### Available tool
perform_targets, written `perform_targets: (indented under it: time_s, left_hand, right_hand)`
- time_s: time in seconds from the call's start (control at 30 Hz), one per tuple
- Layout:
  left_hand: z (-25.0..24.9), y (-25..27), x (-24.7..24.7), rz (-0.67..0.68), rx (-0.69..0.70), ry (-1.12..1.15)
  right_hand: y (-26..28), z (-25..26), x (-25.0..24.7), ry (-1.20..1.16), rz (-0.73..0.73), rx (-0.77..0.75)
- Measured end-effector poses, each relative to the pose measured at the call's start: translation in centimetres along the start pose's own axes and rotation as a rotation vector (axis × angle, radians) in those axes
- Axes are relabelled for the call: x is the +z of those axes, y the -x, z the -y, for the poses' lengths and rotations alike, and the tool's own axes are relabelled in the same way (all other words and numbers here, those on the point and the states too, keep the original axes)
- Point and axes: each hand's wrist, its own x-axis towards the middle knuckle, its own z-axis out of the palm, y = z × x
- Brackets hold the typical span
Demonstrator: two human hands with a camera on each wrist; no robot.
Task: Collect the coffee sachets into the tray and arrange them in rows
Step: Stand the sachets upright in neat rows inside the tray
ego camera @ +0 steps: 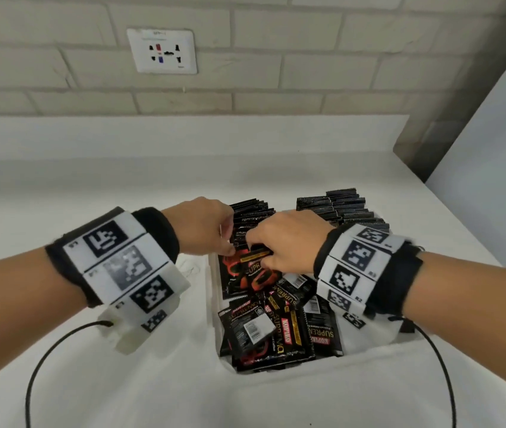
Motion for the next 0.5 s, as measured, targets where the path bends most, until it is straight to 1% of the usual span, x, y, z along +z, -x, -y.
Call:
perform_targets:
  time_s: [0.13,0.3,0.37,0.5]
  left_hand:
    - [0.3,0.4,0.4,0.039,-0.006,-0.03]
    - [-0.1,0.2,1.2,0.034,-0.044,-0.185]
    - [0.1,0.1,1.0,0.05,-0.046,-0.166]
    - [1.1,0.4,-0.1,0.045,-0.06,-0.01]
  right_hand:
    - [-0.2,-0.6,0.2,-0.007,0.024,0.017]
    - [0.2,-0.6,0.3,0.028,0.04,-0.001]
    - [0.3,-0.7,0.3,0.026,0.041,0.011]
    - [0.4,-0.8,0.2,0.019,0.058,0.035]
